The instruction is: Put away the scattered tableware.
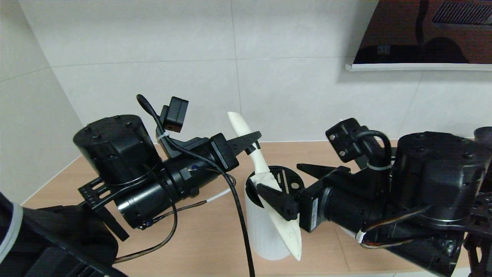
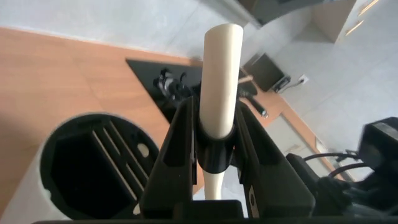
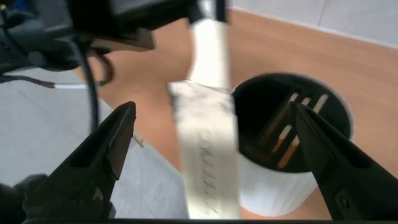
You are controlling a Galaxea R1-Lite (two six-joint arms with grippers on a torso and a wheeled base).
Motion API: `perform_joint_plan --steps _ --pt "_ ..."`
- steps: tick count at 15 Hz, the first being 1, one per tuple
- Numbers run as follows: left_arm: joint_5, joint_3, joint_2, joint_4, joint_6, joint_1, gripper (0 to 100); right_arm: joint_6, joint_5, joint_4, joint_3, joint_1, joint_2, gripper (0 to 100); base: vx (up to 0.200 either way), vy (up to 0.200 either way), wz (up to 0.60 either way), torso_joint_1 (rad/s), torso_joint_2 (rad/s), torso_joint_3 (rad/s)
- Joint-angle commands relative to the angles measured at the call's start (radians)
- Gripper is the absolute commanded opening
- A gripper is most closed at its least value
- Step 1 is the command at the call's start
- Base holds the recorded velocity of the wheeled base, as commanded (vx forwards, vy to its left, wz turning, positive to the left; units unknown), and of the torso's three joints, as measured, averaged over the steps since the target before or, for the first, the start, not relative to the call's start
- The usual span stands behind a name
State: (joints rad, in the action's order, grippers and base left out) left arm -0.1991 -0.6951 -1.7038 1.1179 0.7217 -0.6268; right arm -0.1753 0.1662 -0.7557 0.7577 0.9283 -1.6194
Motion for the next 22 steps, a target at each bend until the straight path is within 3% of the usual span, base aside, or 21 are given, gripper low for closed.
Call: perform_joint_plan --steps 1,4,6,8,9,11,13,16,18,19,20,22 --pt "0.000 -0.003 0.064 -0.013 -0.001 0.013 0 0.002 -0.004 0.009 0.009 -0.083 0.072 100 0.000 0.000 0.00 0.000 0.00 0.000" --pt "0.000 -0.040 0.118 -0.109 -0.002 0.018 0 0.004 -0.017 0.012 0.034 -0.177 0.093 100 0.000 0.000 0.00 0.000 0.00 0.000" --pt "0.012 -0.095 0.191 -0.230 -0.007 0.019 0 0.007 -0.045 0.024 0.054 -0.258 0.101 100 0.000 0.000 0.00 0.000 0.00 0.000" --pt "0.043 -0.173 0.211 -0.317 -0.033 0.019 0 0.007 -0.045 0.049 0.068 -0.286 0.101 100 0.000 0.000 0.00 0.000 0.00 0.000" --pt "0.086 -0.230 0.208 -0.378 -0.062 0.018 0 0.008 -0.045 0.049 0.069 -0.292 0.098 100 0.000 0.000 0.00 0.000 0.00 0.000" --pt "0.110 -0.317 0.202 -0.478 -0.120 0.018 0 0.010 -0.045 0.049 0.069 -0.295 0.101 100 0.000 0.000 0.00 0.000 0.00 0.000" --pt "0.152 -0.386 0.207 -0.587 -0.243 0.006 0 0.010 -0.045 0.049 0.069 -0.296 0.105 100 0.000 0.000 0.00 0.000 0.00 0.000" --pt "0.282 -0.394 0.202 -0.595 -0.277 -0.053 0 0.010 -0.040 0.047 0.068 -0.295 0.107 100 0.000 0.000 0.00 0.000 0.00 0.000" --pt "0.359 -0.389 0.202 -0.598 -0.350 -0.120 0 0.010 -0.039 0.047 0.068 -0.295 0.104 100 0.000 0.000 0.00 0.000 0.00 0.000" --pt "0.460 -0.373 0.191 -0.590 -0.423 -0.157 0 0.010 -0.039 0.047 0.066 -0.295 0.101 100 0.000 0.000 0.00 0.000 0.00 0.000" --pt "0.526 -0.371 0.176 -0.581 -0.458 -0.185 0 0.010 -0.037 0.046 0.066 -0.295 0.099 100 0.000 0.000 0.00 0.000 0.00 0.000" --pt "0.632 -0.365 0.142 -0.520 -0.484 -0.238 0 0.010 -0.037 0.046 0.065 -0.296 0.096 100 0.000 0.000 0.00 0.000 0.00 0.000"
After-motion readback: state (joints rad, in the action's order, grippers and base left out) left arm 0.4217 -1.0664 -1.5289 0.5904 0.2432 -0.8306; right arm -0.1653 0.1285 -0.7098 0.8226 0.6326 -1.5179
